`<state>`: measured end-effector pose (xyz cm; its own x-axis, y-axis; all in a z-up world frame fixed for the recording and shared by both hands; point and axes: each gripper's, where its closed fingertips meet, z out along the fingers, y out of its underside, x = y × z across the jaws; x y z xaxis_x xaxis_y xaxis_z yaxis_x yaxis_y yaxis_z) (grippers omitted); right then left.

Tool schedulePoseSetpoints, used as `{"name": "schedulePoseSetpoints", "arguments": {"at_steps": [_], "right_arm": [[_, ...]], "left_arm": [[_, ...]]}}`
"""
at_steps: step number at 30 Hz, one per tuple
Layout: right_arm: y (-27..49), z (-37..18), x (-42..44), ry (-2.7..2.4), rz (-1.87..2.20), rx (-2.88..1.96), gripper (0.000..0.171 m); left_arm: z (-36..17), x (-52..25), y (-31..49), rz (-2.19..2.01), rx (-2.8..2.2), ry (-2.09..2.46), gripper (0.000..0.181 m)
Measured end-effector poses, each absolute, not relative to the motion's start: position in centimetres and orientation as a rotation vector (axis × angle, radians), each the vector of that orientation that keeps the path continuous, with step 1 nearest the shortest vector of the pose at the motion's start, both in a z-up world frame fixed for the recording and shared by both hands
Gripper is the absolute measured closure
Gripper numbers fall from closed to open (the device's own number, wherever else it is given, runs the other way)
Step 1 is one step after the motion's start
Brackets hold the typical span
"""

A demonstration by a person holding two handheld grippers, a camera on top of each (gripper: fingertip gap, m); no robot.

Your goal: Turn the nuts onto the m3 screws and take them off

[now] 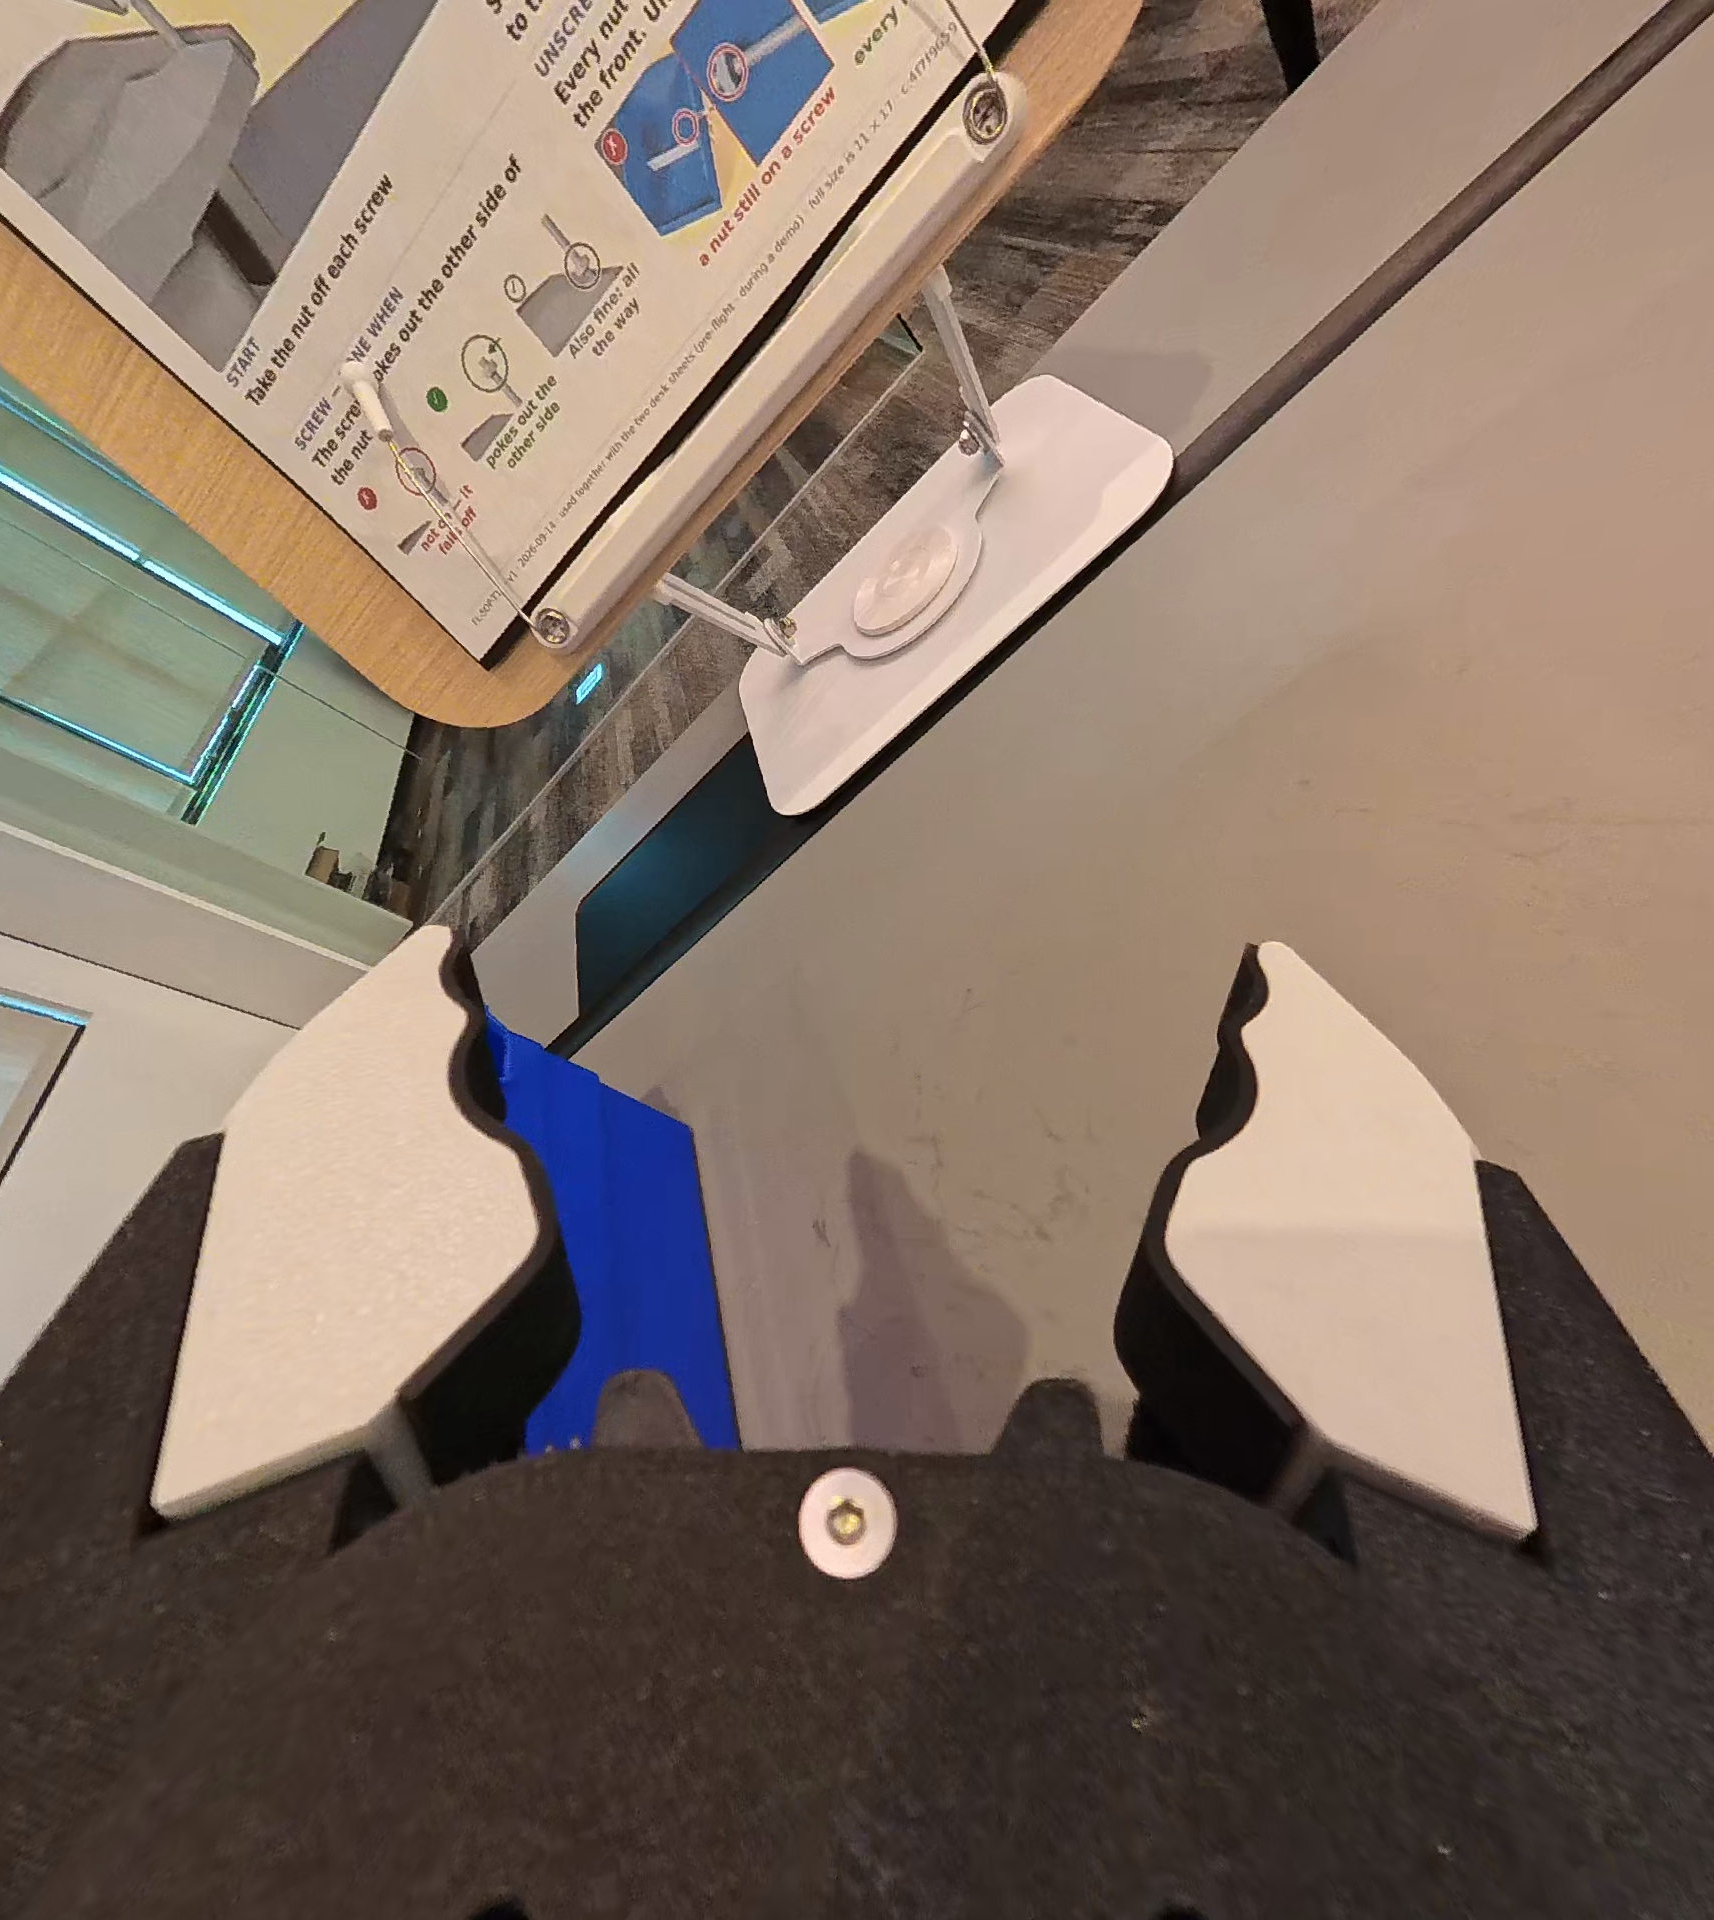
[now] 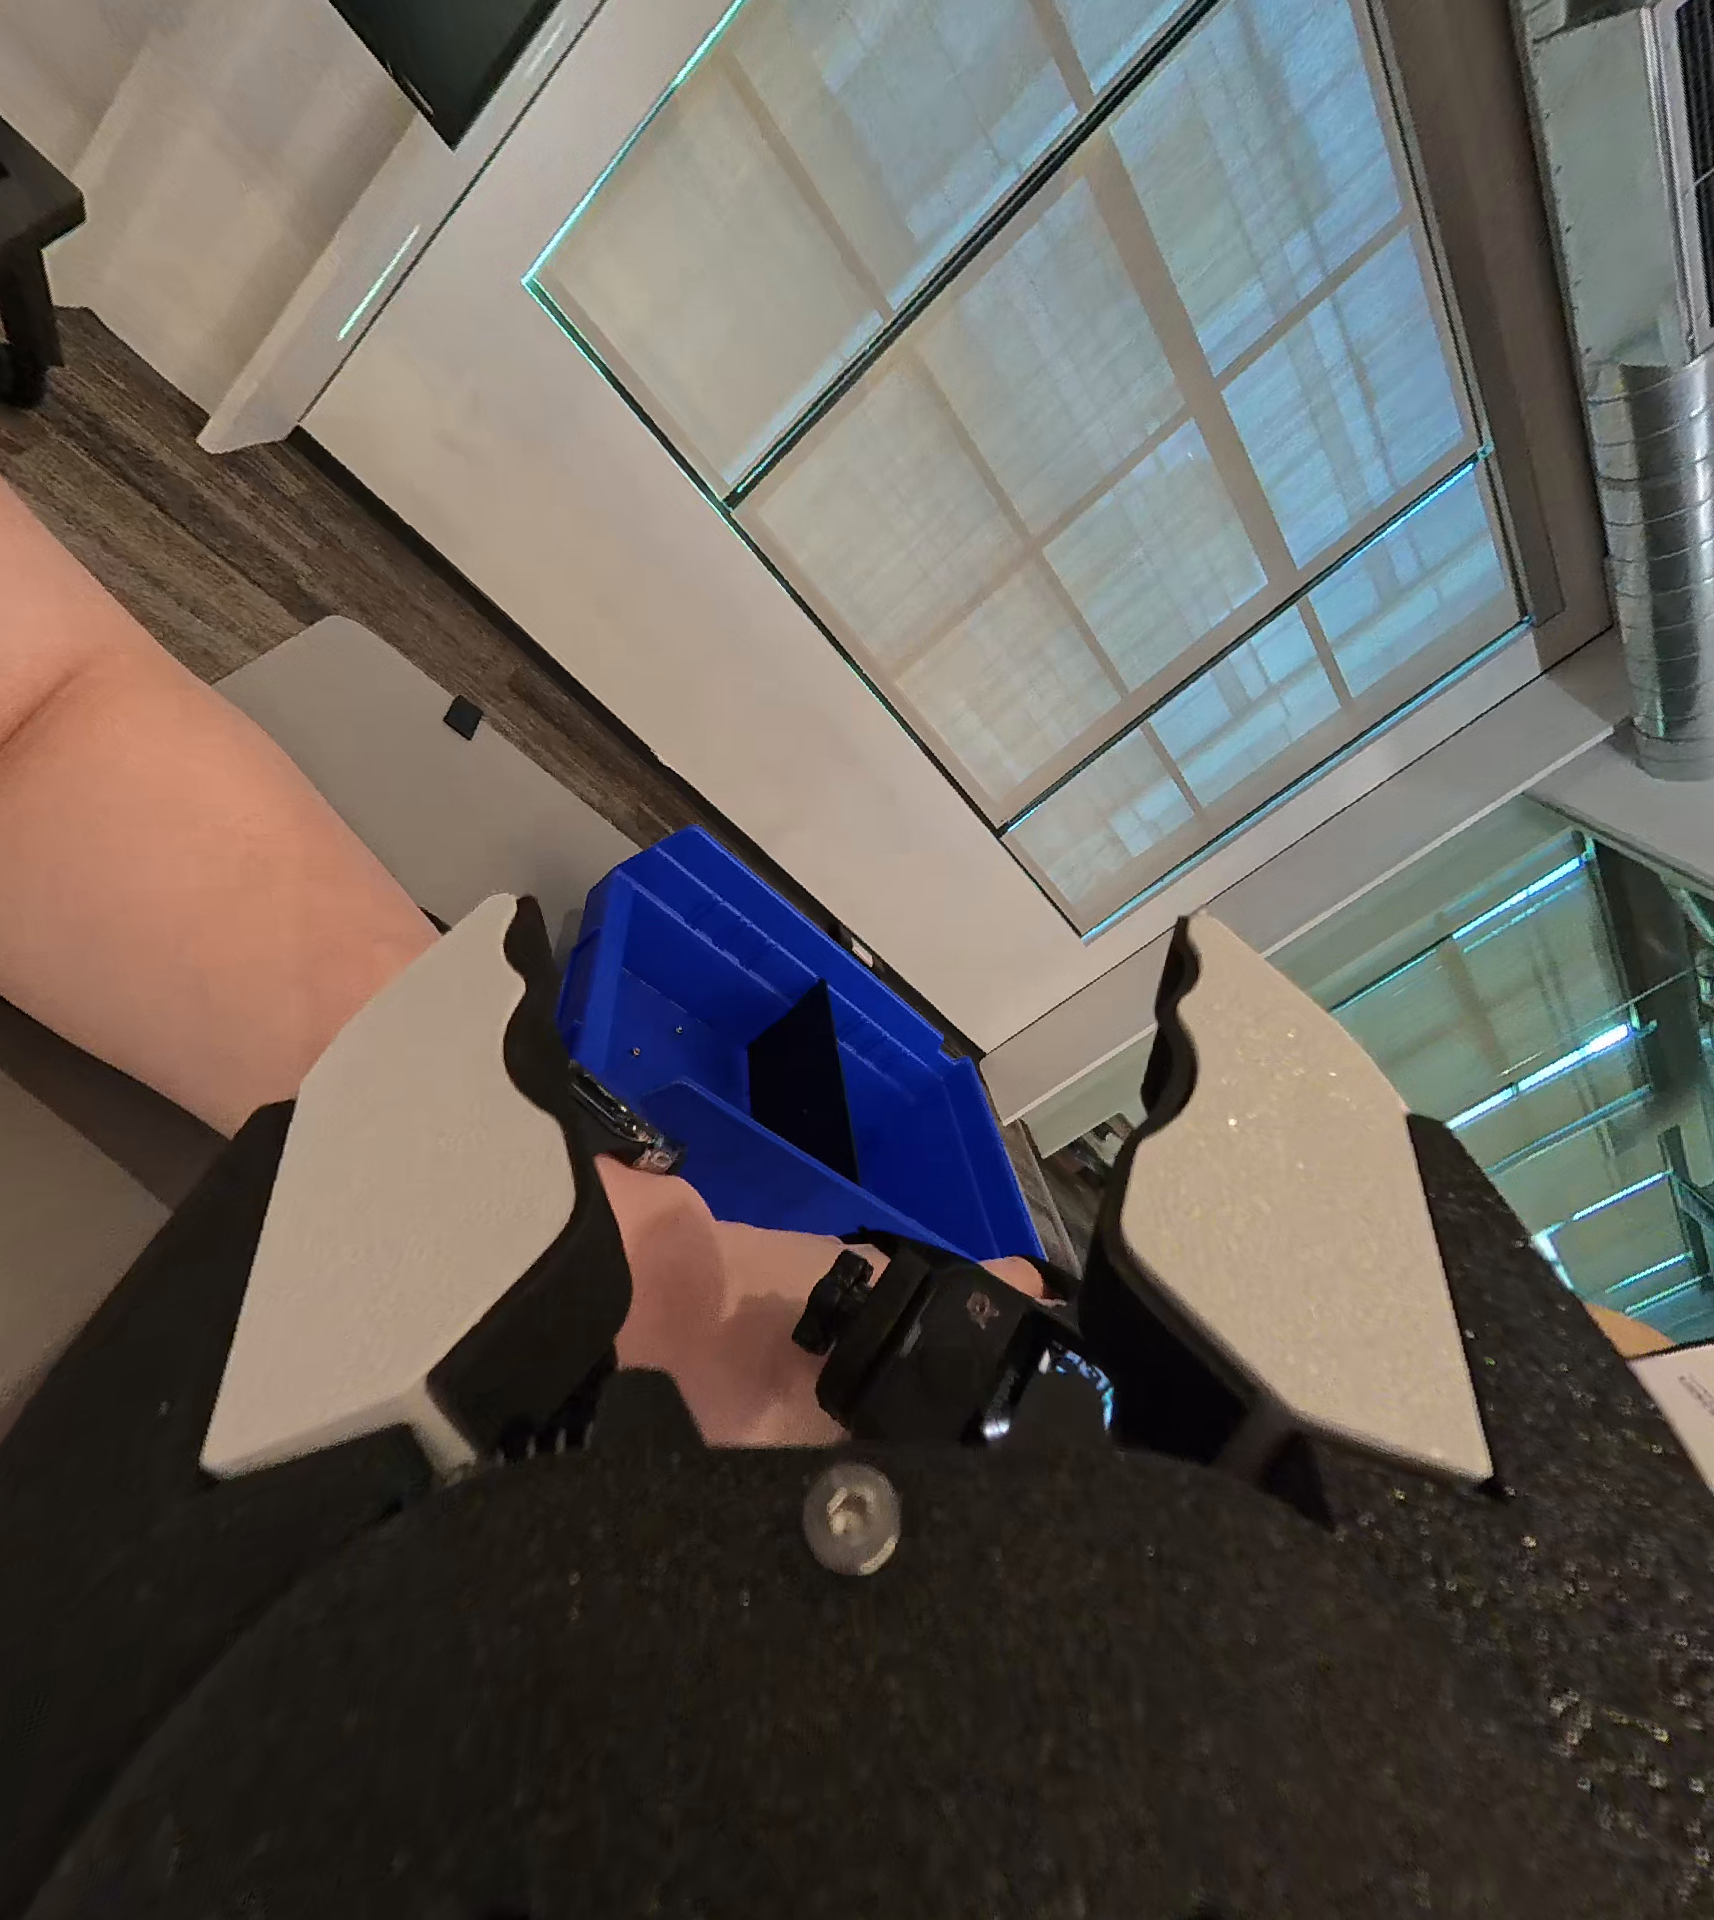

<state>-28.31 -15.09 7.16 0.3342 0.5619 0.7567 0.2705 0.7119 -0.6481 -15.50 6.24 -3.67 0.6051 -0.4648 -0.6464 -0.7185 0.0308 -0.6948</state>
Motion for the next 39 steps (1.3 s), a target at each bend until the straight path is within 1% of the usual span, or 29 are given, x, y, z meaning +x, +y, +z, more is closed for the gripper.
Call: {"name": "schedulePoseSetpoints", "arguments": {"at_steps": [8, 14, 22, 26, 27, 30, 32, 34, 36, 39], "right_arm": [[-14.3, 6.4, -28.4, -1.256, 0.219, -0.838, 0.063], [-16.4, 8.6, -28.3, -1.249, 0.198, -0.758, 0.067], [-15.9, 10.8, -26.4, -1.191, 0.133, -0.759, 0.066], [-14.3, 14.0, -22.0, -1.050, 0.101, -0.799, 0.066], [-13.5, 14.9, -20.2, -0.993, 0.096, -0.820, 0.067], [-9.4, 16.5, -12.7, -0.745, 0.058, -0.956, 0.076], [-5.2, 14.8, -7.0, -0.580, -0.019, -1.151, 0.074], [-1.2, 10.5, -2.1, -0.482, -0.139, -1.403, 0.071], [1.5, 5.0, 0.8, -0.492, -0.305, -1.656, 0.066], [3.0, -0.5, 2.3, -0.568, -0.586, -1.879, 0.069]], "left_arm": [[-3.8, -15.6, 6.3, 0.270, -1.615, 1.016, 0.050], [-3.8, -15.7, 6.3, 0.262, -1.616, 1.014, 0.051], [-3.4, -16.0, 6.4, 0.235, -1.625, 0.996, 0.051], [-2.4, -16.1, 6.4, 0.112, -1.636, 0.945, 0.053], [-1.6, -16.2, 6.4, 0.058, -1.634, 0.907, 0.054], [2.1, -17.5, 6.4, -0.148, -1.598, 0.725, 0.054], [5.1, -18.3, 5.7, -0.272, -1.537, 0.654, 0.054], [8.5, -18.1, 3.6, -0.413, -1.427, 0.654, 0.052], [11.9, -17.1, -0.2, -0.606, -1.276, 0.686, 0.052], [16.3, -15.3, -8.1, -0.985, -1.024, 0.747, 0.048]]}}
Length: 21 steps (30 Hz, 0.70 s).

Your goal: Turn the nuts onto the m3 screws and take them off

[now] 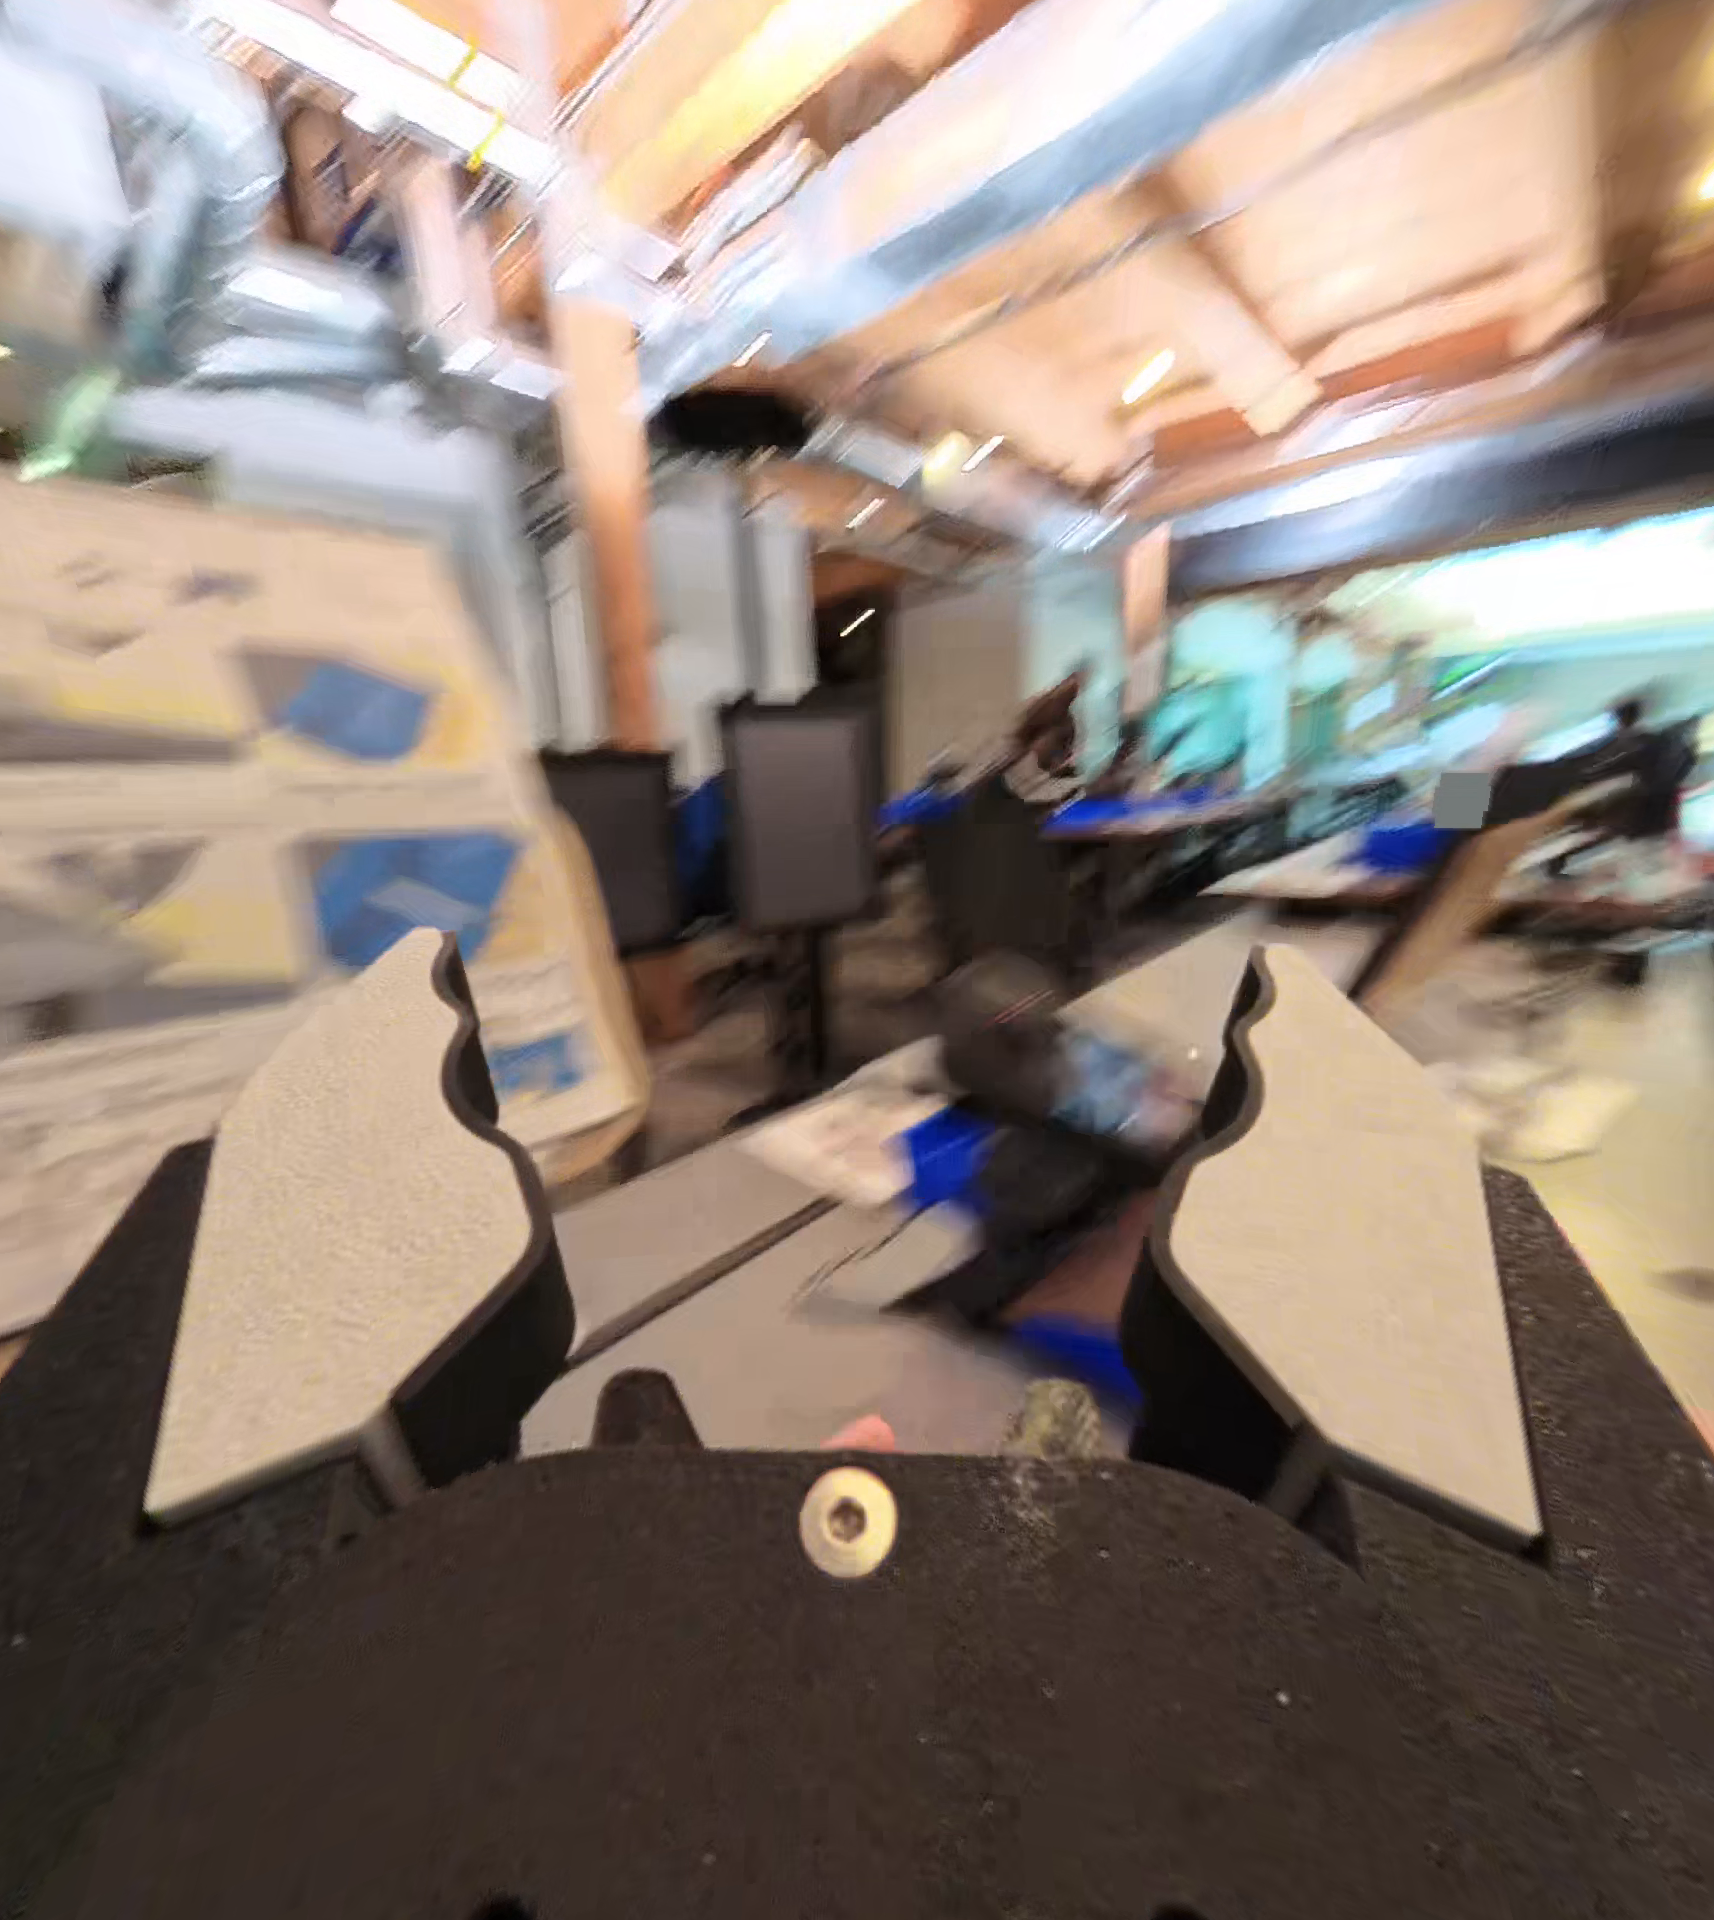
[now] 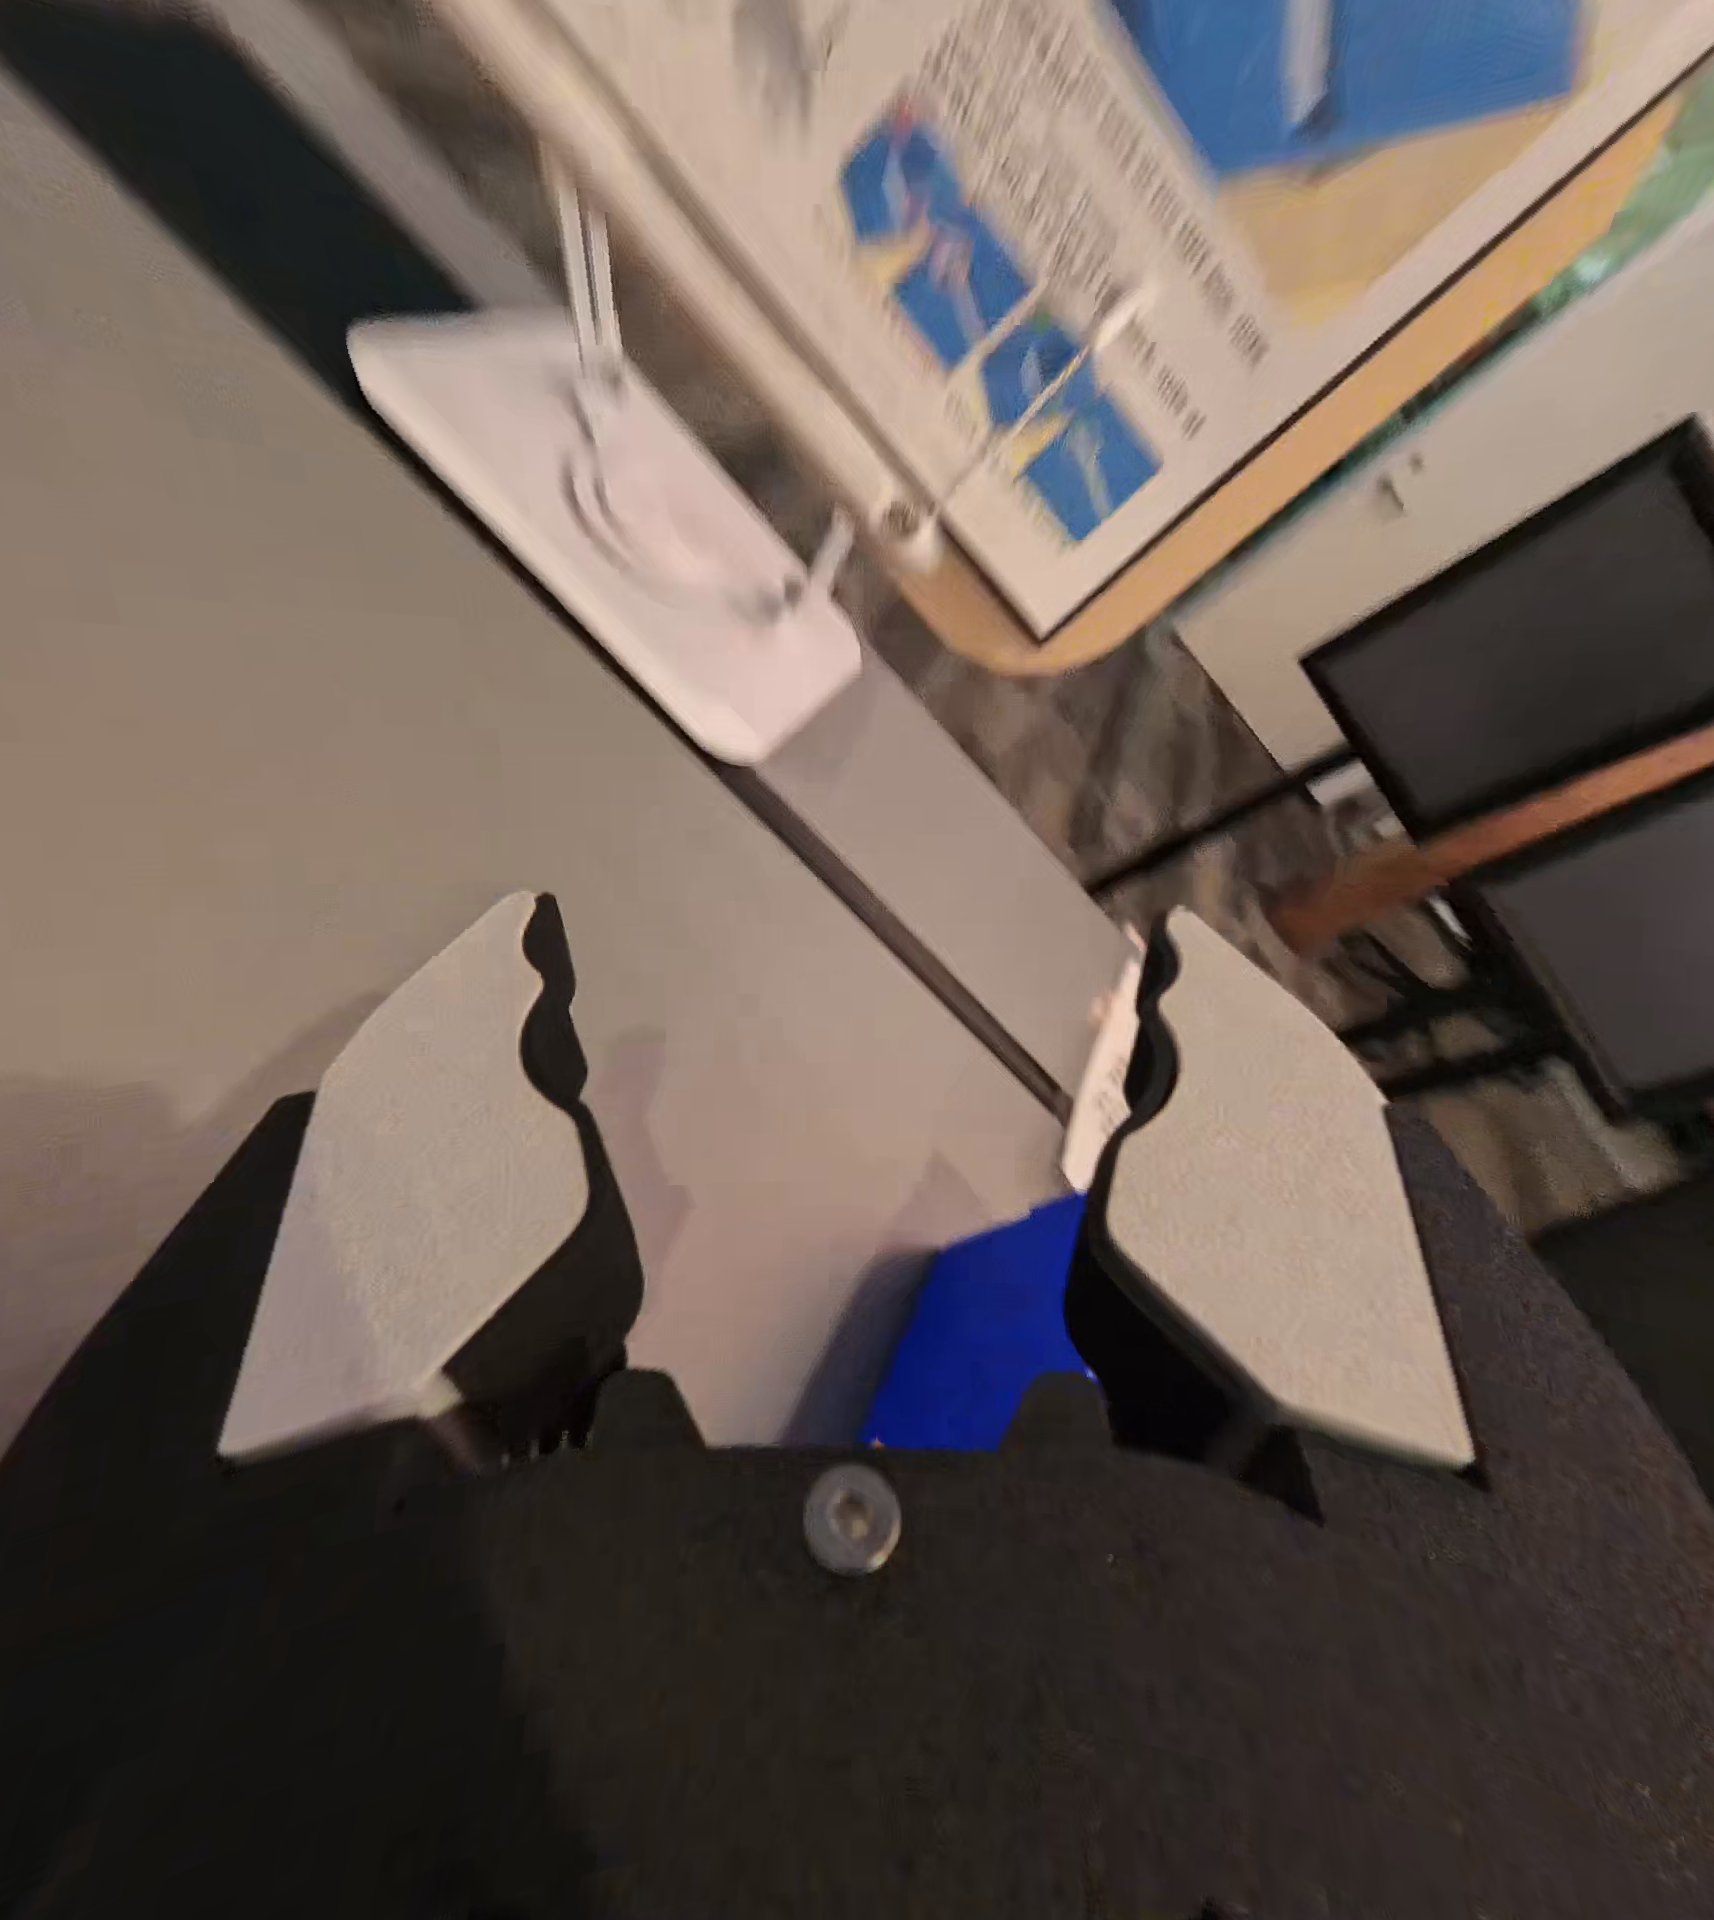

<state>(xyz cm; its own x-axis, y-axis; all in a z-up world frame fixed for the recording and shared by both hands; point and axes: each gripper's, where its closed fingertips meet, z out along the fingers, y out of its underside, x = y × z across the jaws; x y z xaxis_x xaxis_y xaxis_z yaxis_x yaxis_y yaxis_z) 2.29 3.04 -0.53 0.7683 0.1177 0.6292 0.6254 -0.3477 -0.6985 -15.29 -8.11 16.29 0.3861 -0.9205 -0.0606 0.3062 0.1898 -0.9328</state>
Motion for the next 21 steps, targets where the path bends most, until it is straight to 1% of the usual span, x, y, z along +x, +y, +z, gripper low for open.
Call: {"name": "schedulePoseSetpoints", "arguments": {"at_steps": [3, 8, 12, 21], "right_arm": [[3.1, -2.7, 0.6, -0.627, -0.738, -1.959, 0.075], [2.0, -3.6, -3.5, -0.740, -0.848, -2.003, 0.075], [0.6, -4.5, -5.0, -0.792, -0.879, -2.085, 0.077], [-0.7, -3.7, -5.4, -0.797, -0.981, -2.097, 0.078]], "left_arm": [[19.6, -16.2, -15.3, -1.233, -0.715, 0.733, 0.051], [20.8, -18.0, -20.6, -1.265, -0.470, 0.728, 0.051], [20.3, -17.9, -21.2, -1.379, -0.458, 0.721, 0.052], [18.6, -16.3, -19.3, -1.355, -0.527, 0.730, 0.052]]}}
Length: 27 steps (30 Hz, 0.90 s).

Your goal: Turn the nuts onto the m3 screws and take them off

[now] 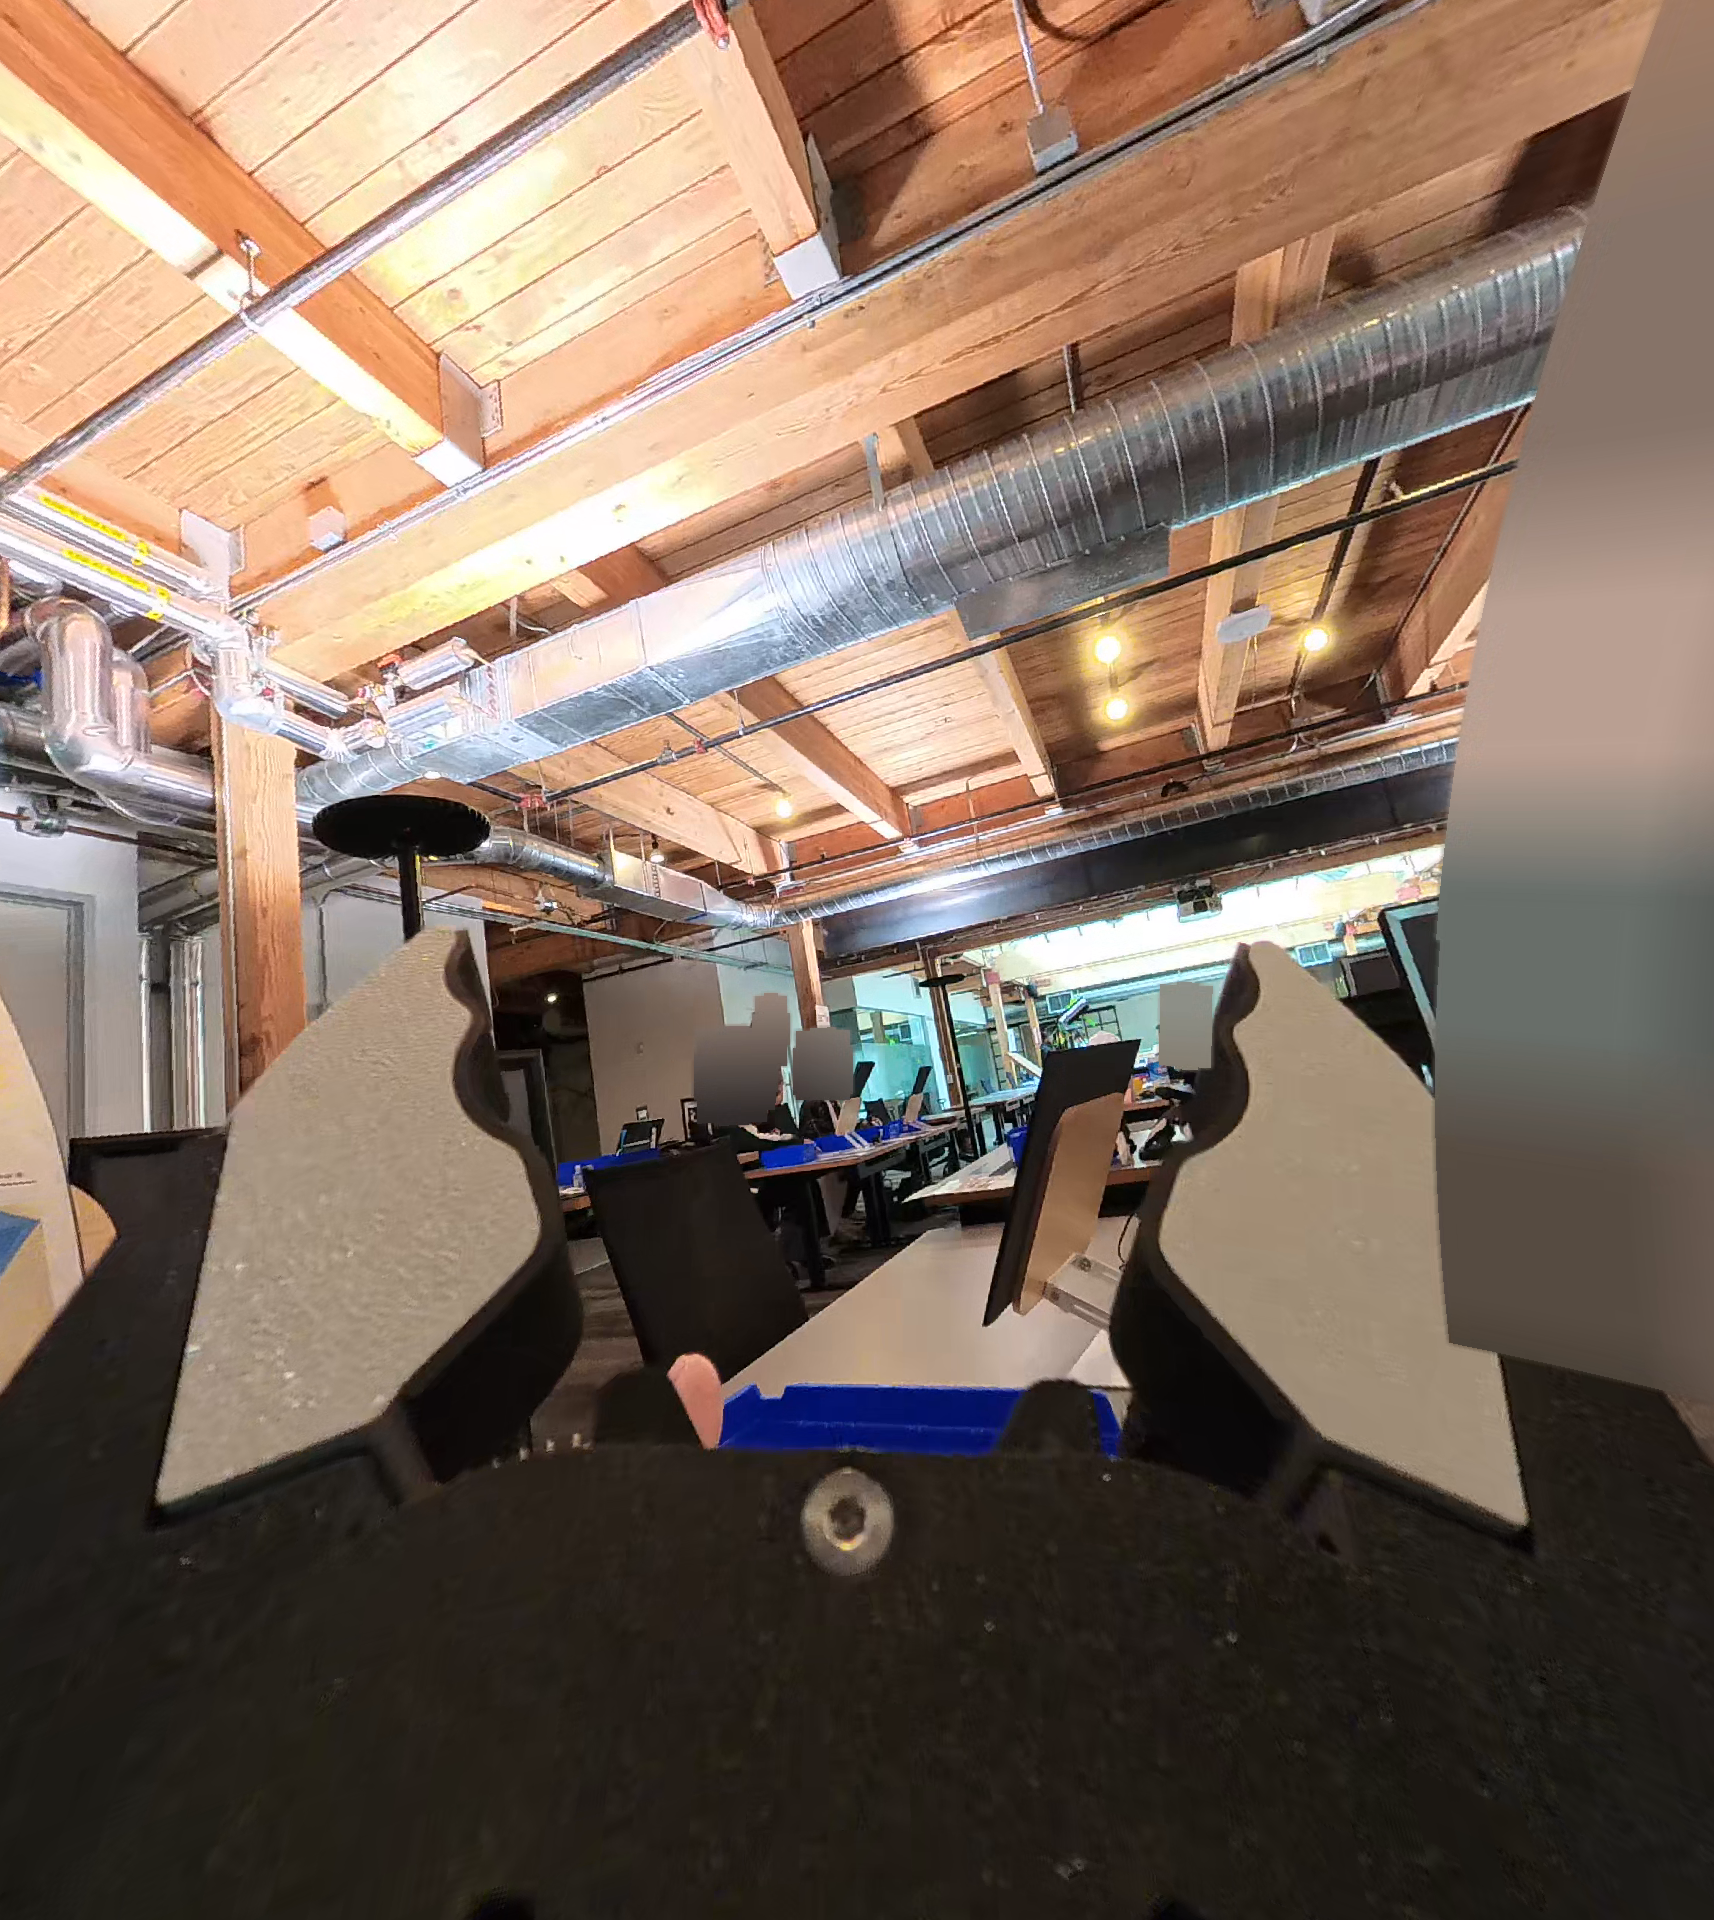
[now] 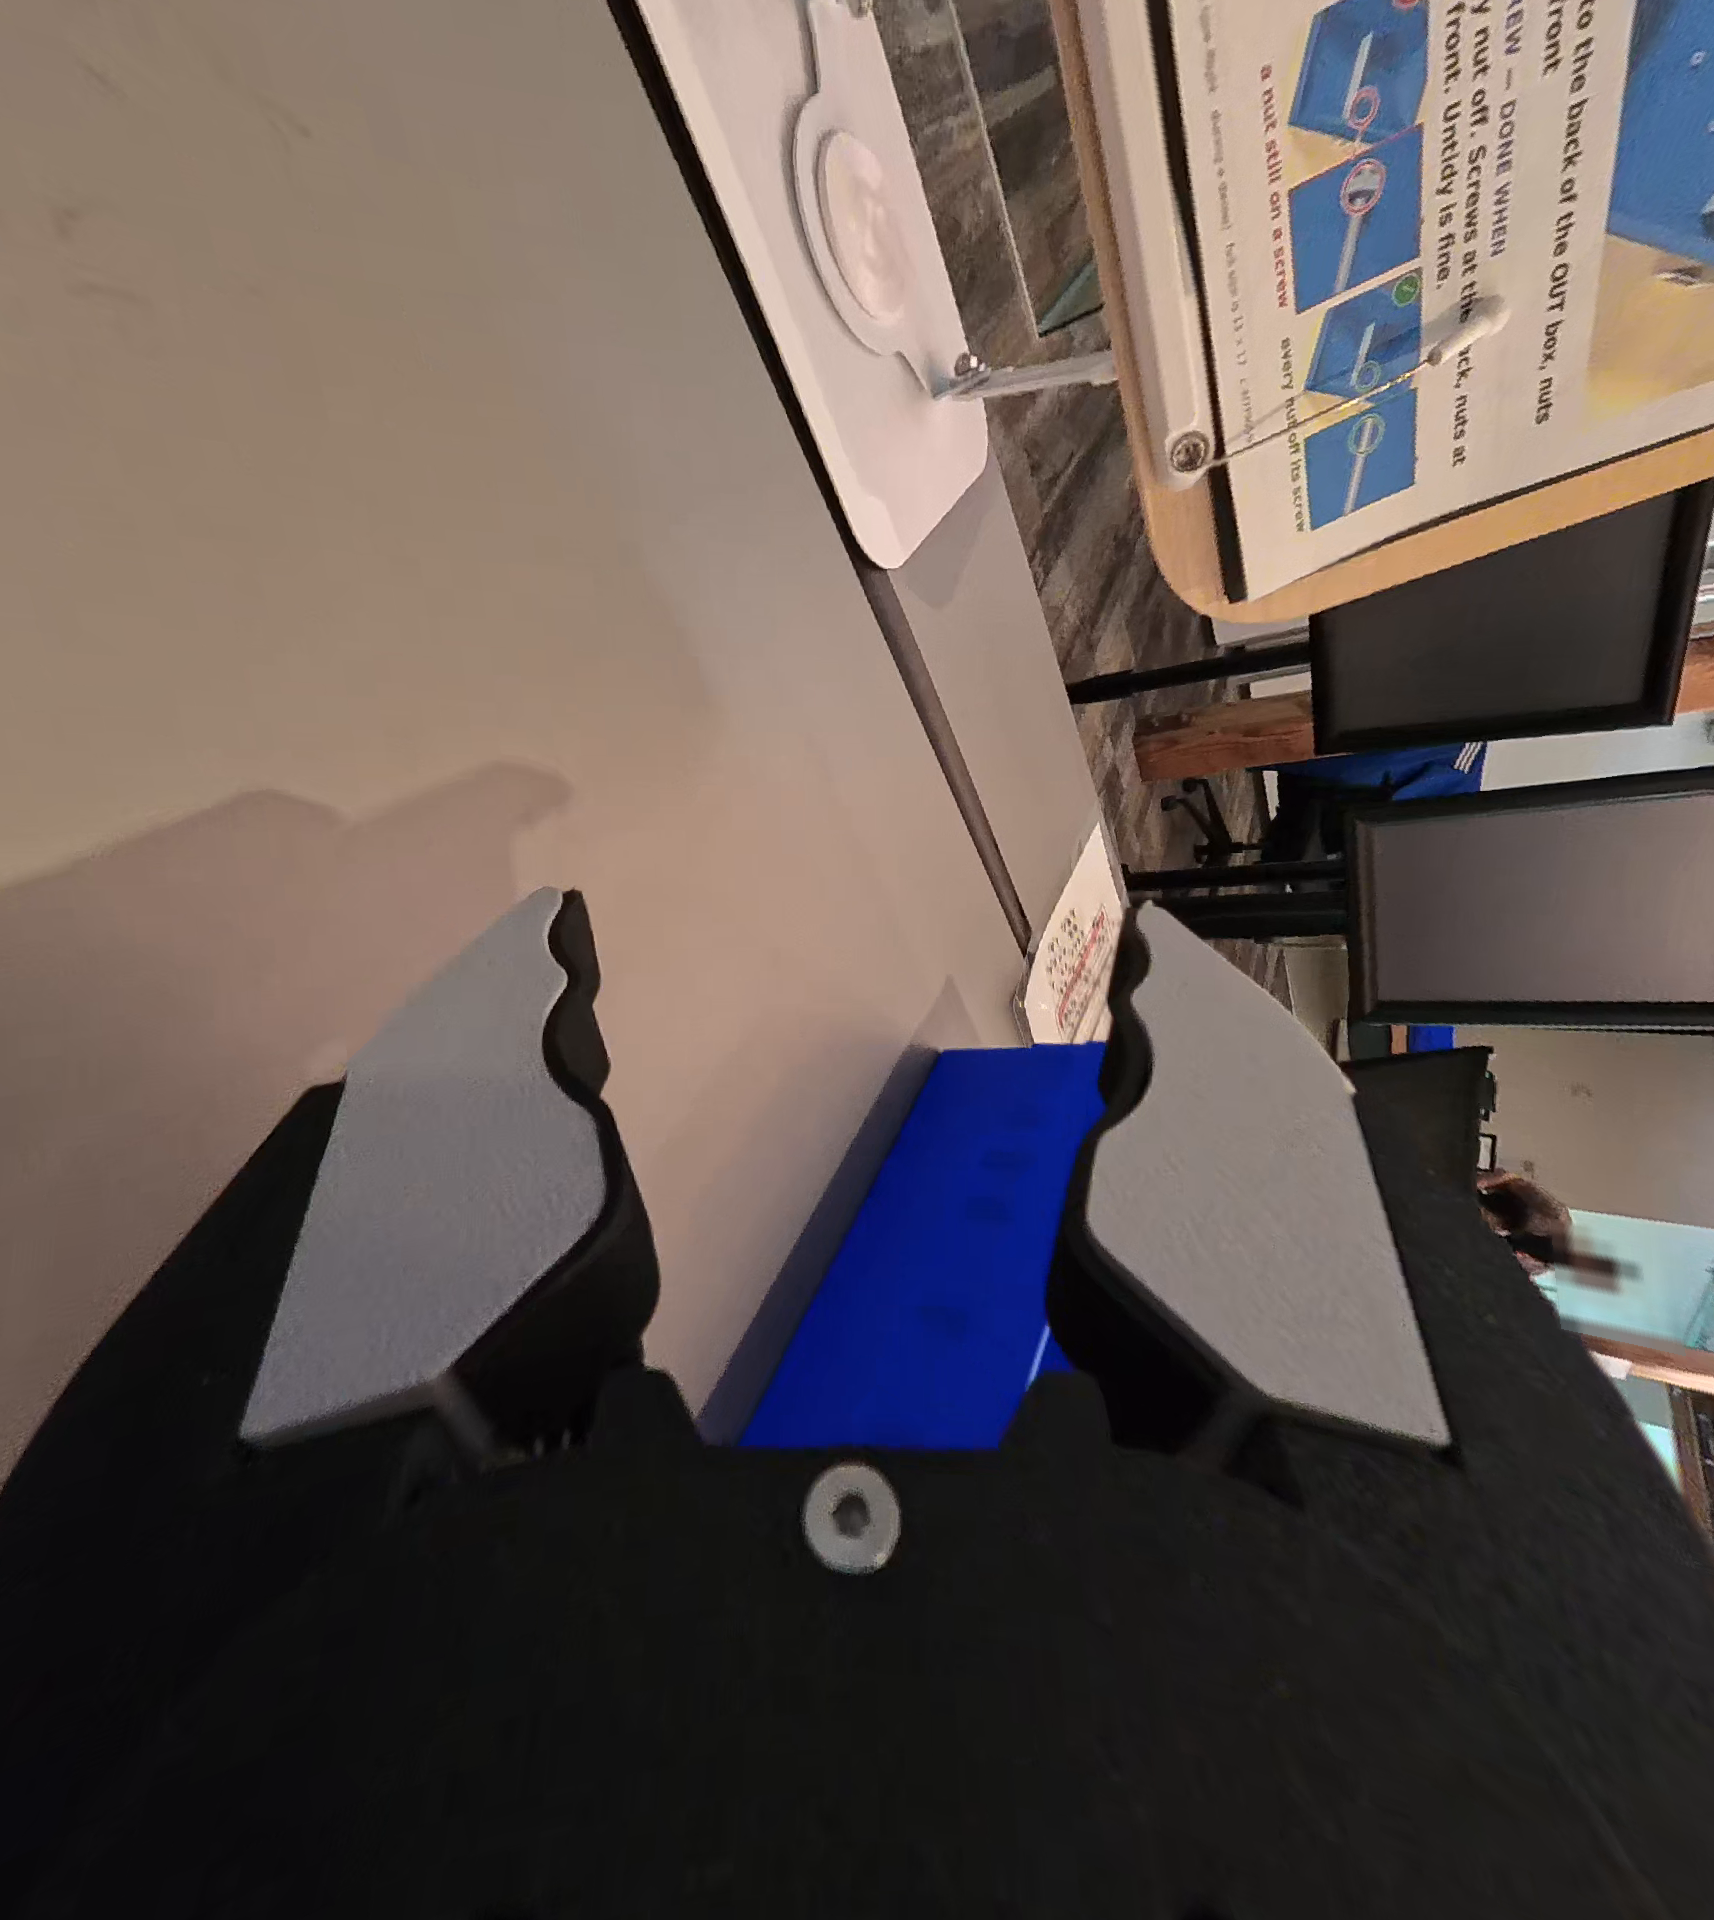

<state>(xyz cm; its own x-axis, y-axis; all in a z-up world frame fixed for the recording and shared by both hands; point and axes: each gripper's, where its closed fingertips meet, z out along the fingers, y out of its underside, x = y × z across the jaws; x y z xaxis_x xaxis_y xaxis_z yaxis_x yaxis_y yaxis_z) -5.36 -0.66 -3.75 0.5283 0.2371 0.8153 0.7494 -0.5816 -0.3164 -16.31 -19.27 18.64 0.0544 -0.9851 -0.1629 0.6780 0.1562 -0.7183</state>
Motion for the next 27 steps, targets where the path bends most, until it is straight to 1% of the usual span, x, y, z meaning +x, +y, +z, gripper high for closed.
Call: {"name": "schedulePoseSetpoints", "arguments": {"at_steps": [4, 27], "right_arm": [[-0.8, -3.9, -5.1, -0.804, -1.047, -2.102, 0.079], [-1.0, -4.2, -6.1, -0.844, -1.014, -2.109, 0.081]], "left_arm": [[18.0, -15.7, -19.7, -1.297, -0.509, 0.772, 0.053], [16.9, -14.5, -19.2, -1.203, -0.509, 0.809, 0.055]]}}
